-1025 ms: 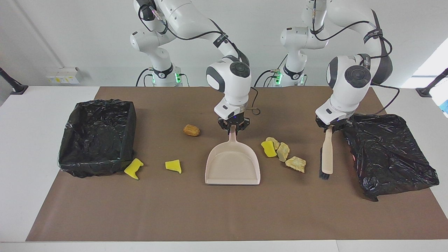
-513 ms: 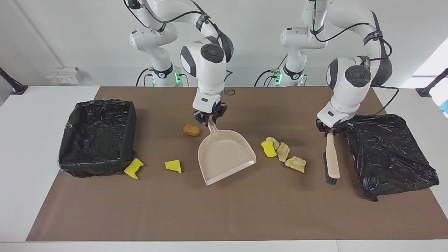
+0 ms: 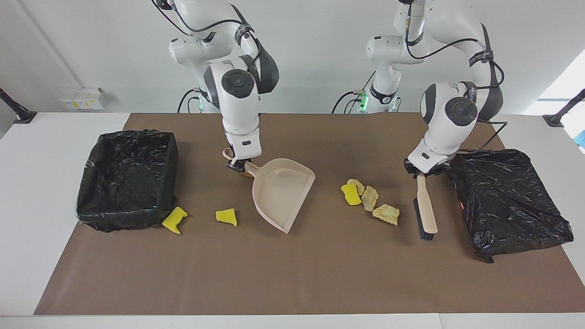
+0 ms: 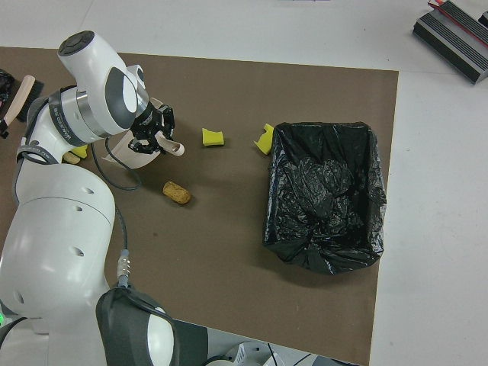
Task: Sweep and dump trash in bin
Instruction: 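Sweep the trash chunks into the dustpan with the left-held brush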
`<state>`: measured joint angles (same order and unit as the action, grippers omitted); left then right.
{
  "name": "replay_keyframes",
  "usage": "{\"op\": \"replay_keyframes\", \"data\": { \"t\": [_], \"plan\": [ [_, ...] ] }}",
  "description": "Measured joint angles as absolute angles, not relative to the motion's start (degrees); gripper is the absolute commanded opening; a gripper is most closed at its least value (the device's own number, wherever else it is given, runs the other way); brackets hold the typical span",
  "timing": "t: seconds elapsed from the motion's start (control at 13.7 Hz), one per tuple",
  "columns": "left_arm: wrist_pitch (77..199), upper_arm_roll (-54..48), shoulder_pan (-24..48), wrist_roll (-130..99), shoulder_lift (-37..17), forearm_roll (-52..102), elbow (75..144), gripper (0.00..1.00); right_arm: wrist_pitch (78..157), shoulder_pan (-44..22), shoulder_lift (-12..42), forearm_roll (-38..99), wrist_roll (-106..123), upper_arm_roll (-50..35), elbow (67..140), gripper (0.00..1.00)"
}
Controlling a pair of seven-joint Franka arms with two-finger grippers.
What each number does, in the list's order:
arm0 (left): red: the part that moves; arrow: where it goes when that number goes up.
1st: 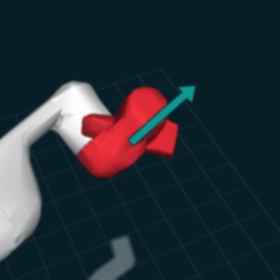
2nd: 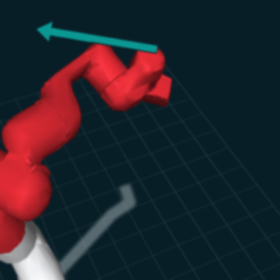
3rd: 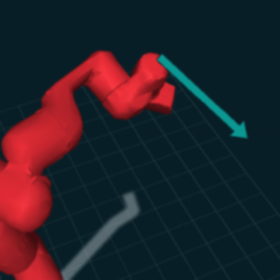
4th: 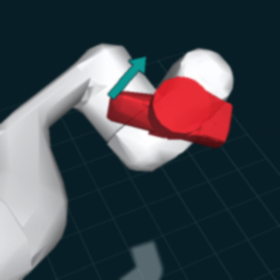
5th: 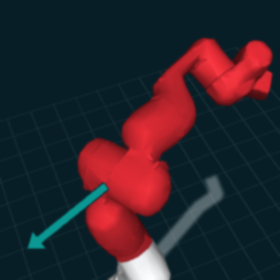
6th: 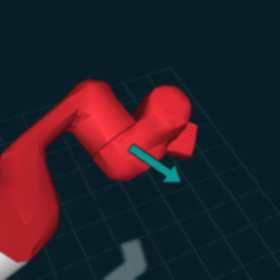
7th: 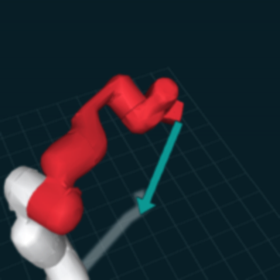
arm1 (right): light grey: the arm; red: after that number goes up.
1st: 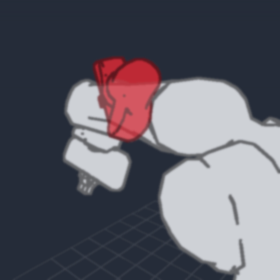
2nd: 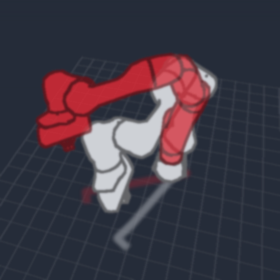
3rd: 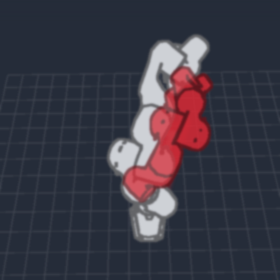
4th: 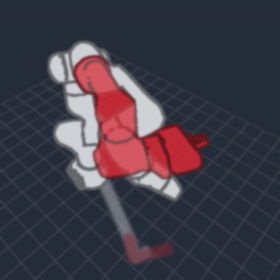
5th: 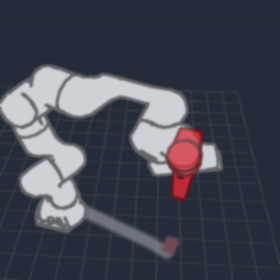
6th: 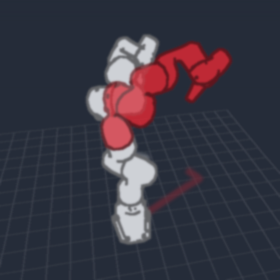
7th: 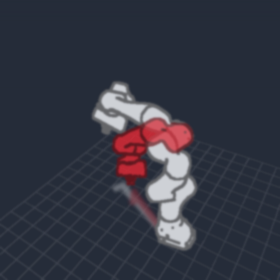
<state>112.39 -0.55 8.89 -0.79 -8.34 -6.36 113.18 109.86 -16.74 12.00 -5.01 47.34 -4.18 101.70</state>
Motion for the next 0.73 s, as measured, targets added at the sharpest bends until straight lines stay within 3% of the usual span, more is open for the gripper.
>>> {"op": "replay_keyframes", "data": {
  "t": [0.37, 0.73],
  "plan": [
    [111.6, -0.9, 11.7, -3.3, -8.4, -4.3, 117.3, 0.00, 118.0, -17.1, 12.1, -6.0, 53.7, -4.4, 107.2, 0.00],
    [110.2, -1.1, 15.3, -6.9, -6.6, -0.2, 120.5, 0.00, 119.7, -17.9, 12.4, -6.1, 53.7, -4.6, 108.4, 0.00]
  ]
}}
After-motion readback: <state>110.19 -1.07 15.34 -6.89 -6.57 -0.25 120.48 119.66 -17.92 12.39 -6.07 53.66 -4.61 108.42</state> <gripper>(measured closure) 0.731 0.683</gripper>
